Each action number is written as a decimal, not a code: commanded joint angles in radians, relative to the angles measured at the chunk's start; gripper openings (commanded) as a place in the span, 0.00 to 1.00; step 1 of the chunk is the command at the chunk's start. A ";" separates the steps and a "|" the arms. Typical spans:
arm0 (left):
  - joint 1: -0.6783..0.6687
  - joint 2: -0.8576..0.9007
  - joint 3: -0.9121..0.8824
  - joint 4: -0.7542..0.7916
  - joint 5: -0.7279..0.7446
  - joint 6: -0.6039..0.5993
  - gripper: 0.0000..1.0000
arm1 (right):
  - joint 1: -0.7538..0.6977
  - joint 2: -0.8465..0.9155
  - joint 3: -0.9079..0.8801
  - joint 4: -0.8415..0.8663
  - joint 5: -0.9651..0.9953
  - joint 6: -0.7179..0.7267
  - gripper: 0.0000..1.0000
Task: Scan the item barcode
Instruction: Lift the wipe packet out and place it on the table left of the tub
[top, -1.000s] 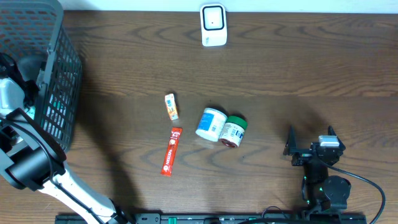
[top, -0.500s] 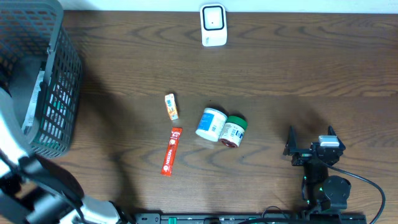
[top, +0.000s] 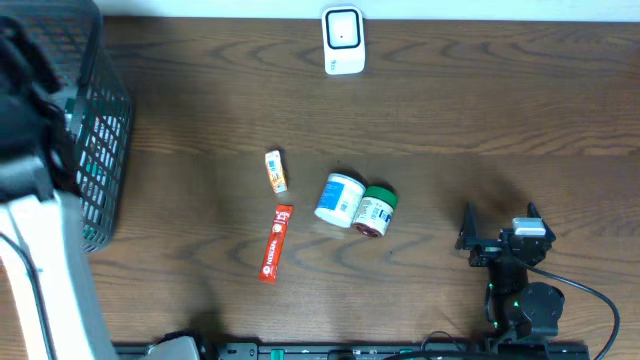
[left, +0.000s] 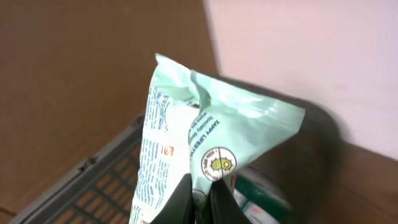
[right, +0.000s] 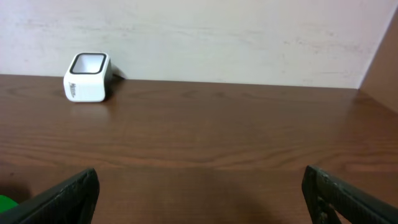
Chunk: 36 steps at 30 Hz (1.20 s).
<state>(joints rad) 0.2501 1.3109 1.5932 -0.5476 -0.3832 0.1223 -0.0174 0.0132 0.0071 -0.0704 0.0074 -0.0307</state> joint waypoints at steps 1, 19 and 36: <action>-0.108 -0.058 0.010 -0.100 -0.055 -0.082 0.07 | 0.013 0.000 -0.002 -0.004 0.002 -0.004 0.99; -0.487 0.248 -0.264 -0.390 0.063 -0.446 0.07 | 0.013 0.000 -0.002 -0.005 0.002 -0.004 0.99; -0.465 0.457 -0.267 -0.310 0.212 -0.438 0.07 | 0.013 0.000 -0.002 -0.004 0.002 -0.004 0.99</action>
<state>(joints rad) -0.2283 1.8038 1.3285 -0.8677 -0.1806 -0.3141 -0.0174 0.0128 0.0071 -0.0708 0.0074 -0.0303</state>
